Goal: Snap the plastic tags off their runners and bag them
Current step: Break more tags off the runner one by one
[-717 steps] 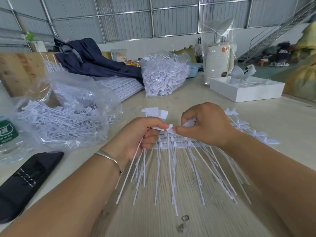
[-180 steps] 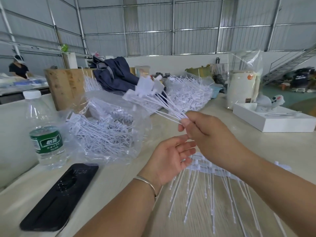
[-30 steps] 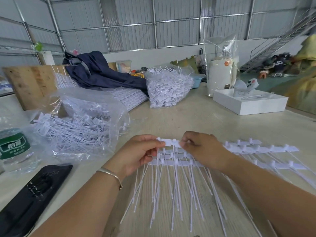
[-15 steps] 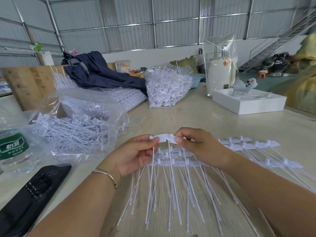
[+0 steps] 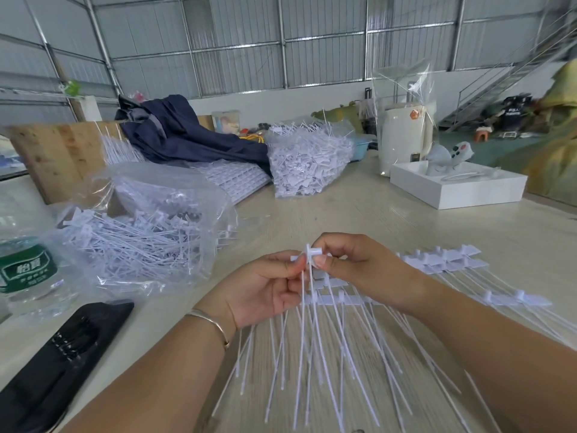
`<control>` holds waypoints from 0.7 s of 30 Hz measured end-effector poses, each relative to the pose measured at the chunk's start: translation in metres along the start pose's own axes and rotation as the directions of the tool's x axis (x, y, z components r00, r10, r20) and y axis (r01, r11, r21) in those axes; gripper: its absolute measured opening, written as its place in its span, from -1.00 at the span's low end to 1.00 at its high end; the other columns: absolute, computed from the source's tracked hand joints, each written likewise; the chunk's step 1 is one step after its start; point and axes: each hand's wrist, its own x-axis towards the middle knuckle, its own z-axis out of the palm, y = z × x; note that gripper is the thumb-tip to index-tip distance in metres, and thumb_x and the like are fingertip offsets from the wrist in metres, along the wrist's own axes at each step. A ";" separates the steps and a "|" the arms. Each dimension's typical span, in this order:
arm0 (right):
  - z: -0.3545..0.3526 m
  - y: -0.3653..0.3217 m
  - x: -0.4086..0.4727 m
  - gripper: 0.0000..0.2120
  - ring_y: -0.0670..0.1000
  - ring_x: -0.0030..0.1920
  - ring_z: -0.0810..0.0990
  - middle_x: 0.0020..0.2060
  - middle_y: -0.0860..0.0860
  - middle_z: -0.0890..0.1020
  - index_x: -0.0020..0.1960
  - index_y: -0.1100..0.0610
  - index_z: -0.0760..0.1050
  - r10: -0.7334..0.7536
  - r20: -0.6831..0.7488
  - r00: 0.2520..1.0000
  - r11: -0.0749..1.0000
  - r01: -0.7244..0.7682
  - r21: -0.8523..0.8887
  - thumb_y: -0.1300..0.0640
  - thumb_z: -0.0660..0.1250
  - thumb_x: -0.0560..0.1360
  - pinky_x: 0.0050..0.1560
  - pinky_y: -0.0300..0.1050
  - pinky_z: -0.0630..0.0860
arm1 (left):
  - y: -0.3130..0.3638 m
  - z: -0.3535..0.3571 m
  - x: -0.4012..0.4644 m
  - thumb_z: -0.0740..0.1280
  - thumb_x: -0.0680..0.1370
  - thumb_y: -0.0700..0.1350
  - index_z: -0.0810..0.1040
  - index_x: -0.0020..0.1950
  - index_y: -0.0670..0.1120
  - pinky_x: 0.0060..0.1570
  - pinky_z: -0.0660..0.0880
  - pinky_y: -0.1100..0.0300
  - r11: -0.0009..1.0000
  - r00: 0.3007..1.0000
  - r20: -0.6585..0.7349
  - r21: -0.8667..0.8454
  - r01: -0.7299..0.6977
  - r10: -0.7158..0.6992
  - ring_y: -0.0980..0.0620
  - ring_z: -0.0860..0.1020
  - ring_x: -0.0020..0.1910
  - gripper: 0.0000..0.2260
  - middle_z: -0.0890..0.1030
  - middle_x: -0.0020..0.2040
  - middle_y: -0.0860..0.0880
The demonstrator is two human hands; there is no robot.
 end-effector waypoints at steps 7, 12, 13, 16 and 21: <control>-0.007 0.006 0.002 -0.86 -0.08 -0.31 0.36 -0.30 0.18 0.50 -0.15 0.06 0.57 0.006 -0.157 0.988 0.999 -0.012 -0.038 0.05 0.35 0.55 -0.17 -0.20 0.33 | 0.008 -0.004 -0.002 0.48 0.36 -0.12 0.61 -0.15 -0.08 -0.29 0.43 0.24 1.000 0.996 -0.093 0.026 0.017 -0.015 0.08 0.53 -0.35 -0.88 0.57 -0.31 -0.01; -0.011 0.013 0.002 -0.97 -0.13 -0.44 0.33 -0.47 -0.07 0.48 -0.11 0.01 0.68 0.042 -0.282 0.958 0.999 -0.050 -0.021 0.08 0.45 0.47 -0.32 -0.33 0.30 | 0.006 -0.002 0.002 0.42 0.42 -0.09 0.52 -0.36 0.00 -0.52 0.23 0.30 0.995 0.978 -0.206 0.102 -0.024 0.045 0.12 0.27 -0.51 -0.83 0.33 -0.46 0.04; -0.010 0.013 0.002 -0.96 -0.12 -0.42 0.37 -0.40 0.04 0.56 -0.10 0.00 0.69 0.048 -0.276 0.960 0.998 -0.059 -0.032 0.08 0.46 0.47 -0.31 -0.32 0.32 | 0.005 -0.002 0.003 0.43 0.41 -0.08 0.51 -0.37 0.00 -0.52 0.21 0.29 0.991 0.976 -0.211 0.128 -0.031 0.058 0.12 0.26 -0.51 -0.82 0.31 -0.47 0.04; -0.009 0.011 0.002 -0.93 -0.15 -0.39 0.48 -0.24 0.04 0.70 -0.07 -0.01 0.70 0.059 -0.256 0.965 0.997 -0.070 -0.035 0.10 0.45 0.47 -0.28 -0.35 0.37 | 0.005 -0.002 0.004 0.45 0.39 -0.09 0.50 -0.36 -0.01 -0.51 0.14 0.27 0.984 0.971 -0.226 0.176 -0.035 0.075 0.11 0.20 -0.52 -0.83 0.27 -0.49 0.04; -0.010 0.007 0.001 -0.91 -0.16 -0.20 0.64 -0.20 -0.05 0.73 -0.07 0.12 0.71 0.107 -0.202 0.973 0.994 -0.100 0.046 0.24 0.46 0.45 -0.15 -0.45 0.45 | 0.006 -0.002 0.004 0.44 0.31 -0.18 0.47 -0.39 -0.05 -0.50 0.04 0.24 0.976 0.968 -0.243 0.216 -0.012 0.066 0.11 0.14 -0.57 -0.83 0.20 -0.56 0.04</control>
